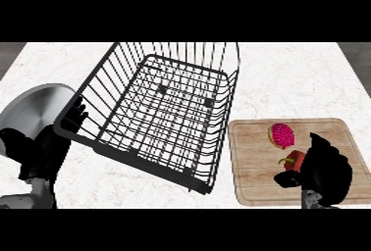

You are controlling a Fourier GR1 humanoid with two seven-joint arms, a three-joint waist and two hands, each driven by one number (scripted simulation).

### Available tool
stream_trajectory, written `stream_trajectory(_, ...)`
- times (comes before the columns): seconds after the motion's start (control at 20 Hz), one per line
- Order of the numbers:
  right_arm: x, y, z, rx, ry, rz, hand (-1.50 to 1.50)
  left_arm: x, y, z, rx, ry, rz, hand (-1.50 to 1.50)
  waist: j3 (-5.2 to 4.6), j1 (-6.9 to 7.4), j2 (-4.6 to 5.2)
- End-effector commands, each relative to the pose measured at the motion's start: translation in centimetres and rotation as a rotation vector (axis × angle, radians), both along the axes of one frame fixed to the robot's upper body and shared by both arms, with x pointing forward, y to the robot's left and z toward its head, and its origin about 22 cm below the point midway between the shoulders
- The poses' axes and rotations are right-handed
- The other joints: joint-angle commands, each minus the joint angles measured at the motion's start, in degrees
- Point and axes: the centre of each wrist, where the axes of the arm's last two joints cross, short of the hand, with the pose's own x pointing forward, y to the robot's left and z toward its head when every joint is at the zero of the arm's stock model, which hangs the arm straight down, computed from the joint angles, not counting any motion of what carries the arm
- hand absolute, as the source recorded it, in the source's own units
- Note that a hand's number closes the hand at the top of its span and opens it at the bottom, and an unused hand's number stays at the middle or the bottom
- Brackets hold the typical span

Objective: Pick the bell pepper from the cutting board and place it in the tiered basket

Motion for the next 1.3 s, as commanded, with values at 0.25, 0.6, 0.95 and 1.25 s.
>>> stream_trajectory(0.25, -0.8, -2.2, -2.1, -0.037, 0.183, 0.066, 1.5, 0.8, 0.3, -0.3, 0.008, -0.003, -0.003, 0.0, 0.37, -0.05, 0.41)
stream_trajectory(0.6, 0.2, 0.3, -3.8, -0.17, 0.106, 0.106, 1.5, 0.8, 0.3, 0.0, -0.007, 0.01, 0.002, 0.0, 0.39, 0.32, 0.42)
stream_trajectory(0.95, -3.1, -5.3, 0.1, -0.051, 0.028, 0.546, 1.5, -0.6, 1.5, -0.7, -0.011, 0.006, 0.006, 0.0, 0.5, -0.29, -0.01)
stream_trajectory(1.25, -5.4, -6.7, 5.8, 0.061, -0.348, 0.722, 1.5, -0.9, 1.3, -1.0, 0.0, 0.014, 0.025, 0.0, 0.45, -1.84, -0.25)
